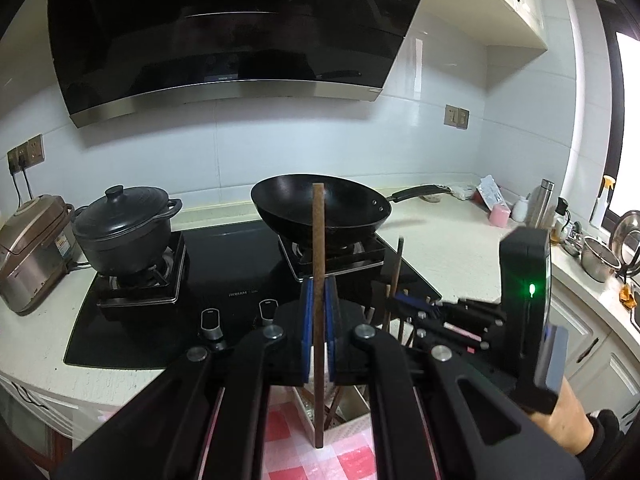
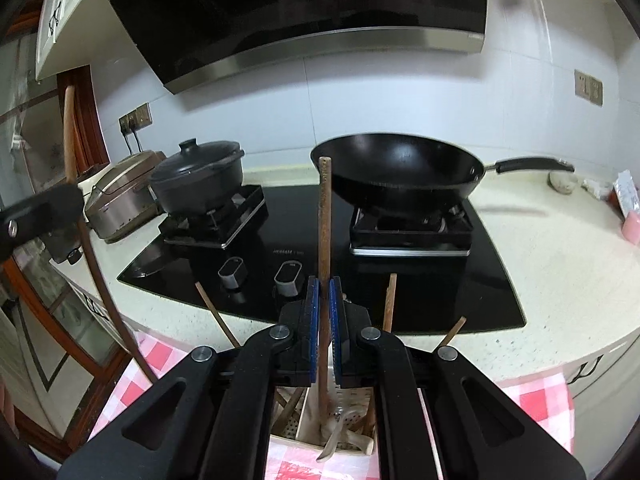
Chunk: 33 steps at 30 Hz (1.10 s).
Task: Organize utensils
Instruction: 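Lower both chopsticks into the caddy and open both grippers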
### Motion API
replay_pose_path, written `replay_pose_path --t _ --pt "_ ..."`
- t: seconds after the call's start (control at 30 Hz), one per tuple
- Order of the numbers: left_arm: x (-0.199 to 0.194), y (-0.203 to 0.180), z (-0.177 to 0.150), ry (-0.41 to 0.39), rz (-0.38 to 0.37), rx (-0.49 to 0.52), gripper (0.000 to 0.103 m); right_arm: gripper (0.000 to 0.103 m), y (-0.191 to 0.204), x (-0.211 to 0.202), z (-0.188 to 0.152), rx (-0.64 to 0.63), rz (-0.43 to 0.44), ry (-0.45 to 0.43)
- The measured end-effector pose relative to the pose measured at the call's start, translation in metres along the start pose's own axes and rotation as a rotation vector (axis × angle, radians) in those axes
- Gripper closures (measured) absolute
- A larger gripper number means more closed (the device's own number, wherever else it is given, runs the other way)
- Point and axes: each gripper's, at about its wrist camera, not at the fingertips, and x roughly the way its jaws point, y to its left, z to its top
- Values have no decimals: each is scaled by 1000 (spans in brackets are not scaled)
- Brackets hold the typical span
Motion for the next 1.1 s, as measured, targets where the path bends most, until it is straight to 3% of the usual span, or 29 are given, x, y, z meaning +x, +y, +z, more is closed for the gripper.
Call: replay_pose_path --t 0.77,1.1 --pt "34 1 -6 -32 12 -24 97 96 0 31 -37 -18 15 128" --pt "57 4 -13 -9 18 -43 97 95 0 42 -50 -29 -2 165"
